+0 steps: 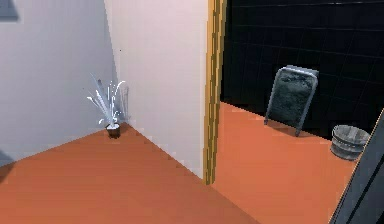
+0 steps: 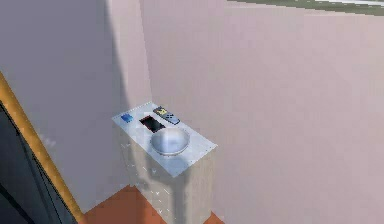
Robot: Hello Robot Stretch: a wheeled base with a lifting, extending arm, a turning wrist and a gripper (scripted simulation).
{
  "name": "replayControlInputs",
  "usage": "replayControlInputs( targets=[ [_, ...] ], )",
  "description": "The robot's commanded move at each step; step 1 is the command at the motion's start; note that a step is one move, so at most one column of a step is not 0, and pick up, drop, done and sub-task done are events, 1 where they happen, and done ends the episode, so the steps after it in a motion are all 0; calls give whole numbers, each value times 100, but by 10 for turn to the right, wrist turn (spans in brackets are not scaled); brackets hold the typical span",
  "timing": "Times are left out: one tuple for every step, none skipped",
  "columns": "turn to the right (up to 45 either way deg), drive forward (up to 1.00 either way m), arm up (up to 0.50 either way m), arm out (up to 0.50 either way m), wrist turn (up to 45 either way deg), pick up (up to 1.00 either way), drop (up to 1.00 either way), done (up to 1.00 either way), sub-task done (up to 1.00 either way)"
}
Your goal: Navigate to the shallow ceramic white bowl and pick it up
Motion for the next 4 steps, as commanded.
replayControlInputs(
  targets=[
    [0, 0, 50, 0, 0, 0, 0, 0, 0],
    [0, 0, 34, 0, 0, 0, 0, 0, 0],
    [0, 0, 0, 38, 0, 0, 0, 0, 0],
    [0, 0, 0, 0, 450, 0, 0, 0, 0]
  ],
)
